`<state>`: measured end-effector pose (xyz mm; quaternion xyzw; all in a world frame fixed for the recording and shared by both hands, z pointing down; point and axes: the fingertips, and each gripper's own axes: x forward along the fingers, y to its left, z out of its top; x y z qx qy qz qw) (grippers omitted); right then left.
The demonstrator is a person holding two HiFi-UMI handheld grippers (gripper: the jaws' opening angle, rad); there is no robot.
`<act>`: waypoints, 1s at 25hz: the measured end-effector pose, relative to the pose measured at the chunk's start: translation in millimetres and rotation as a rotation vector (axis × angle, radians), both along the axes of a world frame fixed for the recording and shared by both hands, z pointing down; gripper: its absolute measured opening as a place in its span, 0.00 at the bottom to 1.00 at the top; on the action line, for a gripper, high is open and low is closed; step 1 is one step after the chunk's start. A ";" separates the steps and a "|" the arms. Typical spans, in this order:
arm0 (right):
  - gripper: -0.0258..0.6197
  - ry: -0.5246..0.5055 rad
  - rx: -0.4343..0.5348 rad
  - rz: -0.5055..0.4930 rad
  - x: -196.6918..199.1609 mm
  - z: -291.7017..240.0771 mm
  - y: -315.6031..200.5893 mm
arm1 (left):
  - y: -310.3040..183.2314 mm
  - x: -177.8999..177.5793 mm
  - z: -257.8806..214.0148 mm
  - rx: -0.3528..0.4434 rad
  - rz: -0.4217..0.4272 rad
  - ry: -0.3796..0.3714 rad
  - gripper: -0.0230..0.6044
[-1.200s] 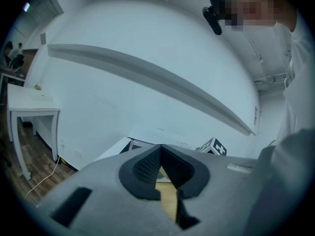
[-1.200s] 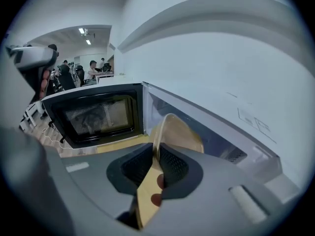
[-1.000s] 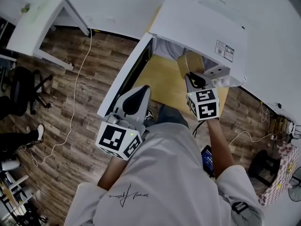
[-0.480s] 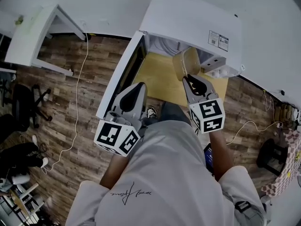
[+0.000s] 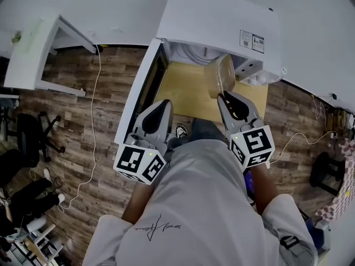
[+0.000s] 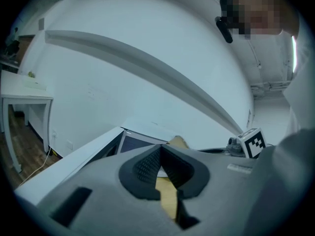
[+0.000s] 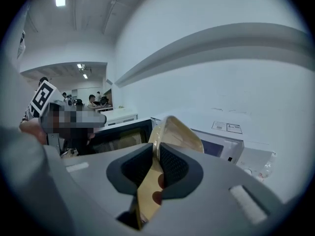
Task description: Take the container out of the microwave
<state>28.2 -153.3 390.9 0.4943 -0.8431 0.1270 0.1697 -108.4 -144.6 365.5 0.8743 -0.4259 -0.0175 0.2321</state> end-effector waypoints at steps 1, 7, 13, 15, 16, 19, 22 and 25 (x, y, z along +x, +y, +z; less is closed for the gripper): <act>0.13 -0.008 0.003 0.001 0.1 -2.5 1.2 | -0.1 -1.6 3.1 -0.010 -0.004 -0.003 0.02; 0.13 -0.035 0.032 0.003 -1.6 -18.5 7.0 | 3.3 -4.0 -10.6 0.038 0.014 0.081 0.02; 0.13 -0.057 0.065 0.002 -1.7 -28.4 8.1 | 3.1 -5.6 -0.7 0.027 -0.010 -0.024 0.02; 0.13 -0.065 0.070 0.019 2.5 -30.0 7.6 | 3.7 -5.5 1.2 0.016 -0.011 -0.025 0.02; 0.13 -0.071 0.068 0.024 4.0 -30.2 8.0 | 4.2 -5.5 1.6 0.013 -0.014 -0.028 0.02; 0.13 -0.079 0.065 0.018 5.6 -31.7 10.0 | 5.2 -5.0 1.1 0.008 -0.012 -0.035 0.02; 0.13 -0.087 0.075 -0.002 6.5 -35.1 9.6 | 4.9 -2.3 1.1 0.005 0.005 -0.041 0.02; 0.13 -0.096 0.083 -0.033 7.6 -36.9 10.9 | 5.9 2.3 3.0 -0.001 0.026 -0.037 0.02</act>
